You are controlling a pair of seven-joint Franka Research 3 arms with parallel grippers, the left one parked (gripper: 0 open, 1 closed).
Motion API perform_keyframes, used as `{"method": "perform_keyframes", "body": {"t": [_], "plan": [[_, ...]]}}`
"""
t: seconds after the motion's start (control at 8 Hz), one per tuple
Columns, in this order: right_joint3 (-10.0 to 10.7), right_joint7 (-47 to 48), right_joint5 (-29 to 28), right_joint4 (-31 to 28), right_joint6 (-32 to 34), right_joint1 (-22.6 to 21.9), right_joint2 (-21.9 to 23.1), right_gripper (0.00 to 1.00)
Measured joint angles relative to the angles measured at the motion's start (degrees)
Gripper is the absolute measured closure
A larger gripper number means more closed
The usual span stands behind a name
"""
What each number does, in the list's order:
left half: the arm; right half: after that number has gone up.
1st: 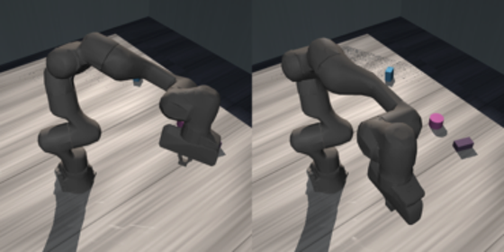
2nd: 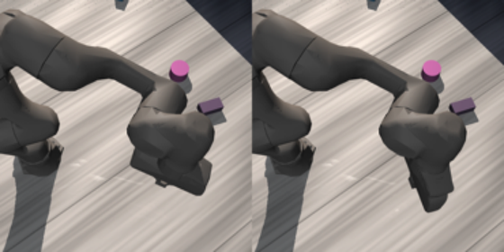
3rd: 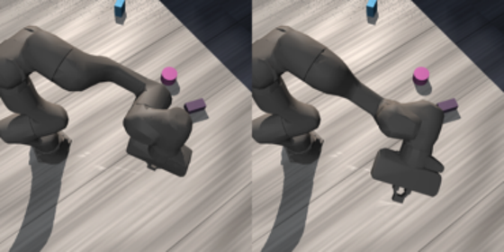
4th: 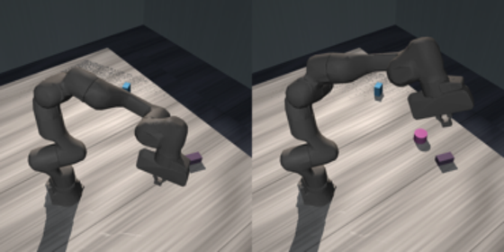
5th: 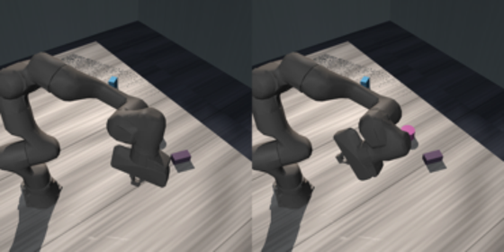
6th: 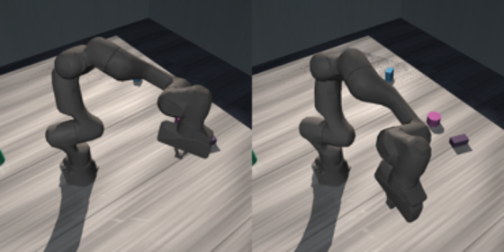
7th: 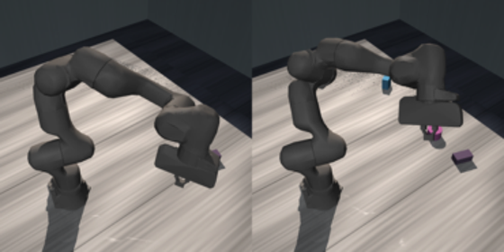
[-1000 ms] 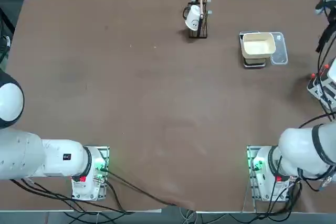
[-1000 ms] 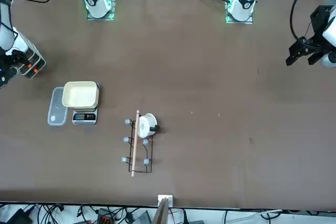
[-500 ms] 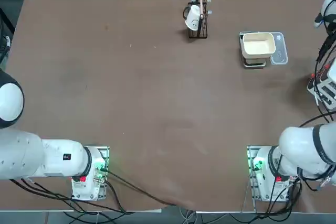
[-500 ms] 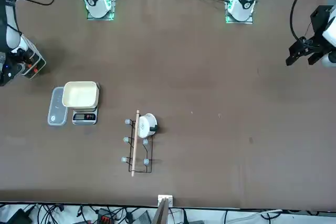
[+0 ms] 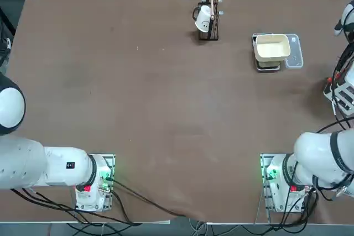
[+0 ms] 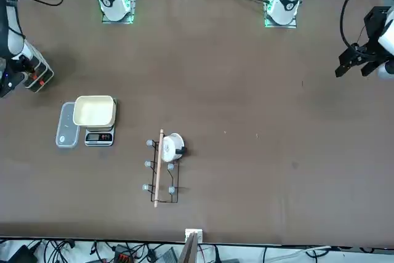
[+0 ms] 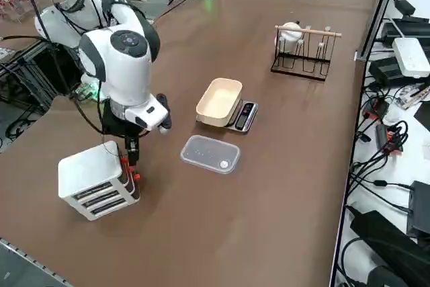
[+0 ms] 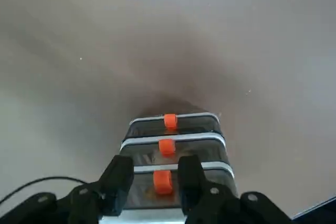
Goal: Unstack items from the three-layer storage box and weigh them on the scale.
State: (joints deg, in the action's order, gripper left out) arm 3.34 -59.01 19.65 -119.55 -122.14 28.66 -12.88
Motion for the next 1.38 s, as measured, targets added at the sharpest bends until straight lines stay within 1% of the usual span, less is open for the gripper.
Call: {"method": "perform_keyframes", "body": {"t": [0.25, 0.38, 0.75, 1.0, 1.12, 1.25, 1.38], "plan": [[0.0, 0.0, 0.0, -1.2, -1.1, 0.6, -0.1, 0.45], [0.0, 0.0, 0.7, -1.3, -1.2, 0.9, -0.1, 0.47], [-0.2, 0.0, 2.9, -1.5, -2.2, 1.2, -0.1, 0.47], [-0.2, 0.0, 3.1, -1.5, -2.3, 1.2, -0.1, 0.51], [-0.2, 0.0, 3.1, -1.5, -2.3, 1.2, -0.1, 0.55], [-0.2, 0.0, 3.1, -1.5, -2.3, 1.2, -0.1, 0.64], [-0.2, 0.0, 3.1, -1.5, -2.3, 1.2, -0.1, 0.84]]}}
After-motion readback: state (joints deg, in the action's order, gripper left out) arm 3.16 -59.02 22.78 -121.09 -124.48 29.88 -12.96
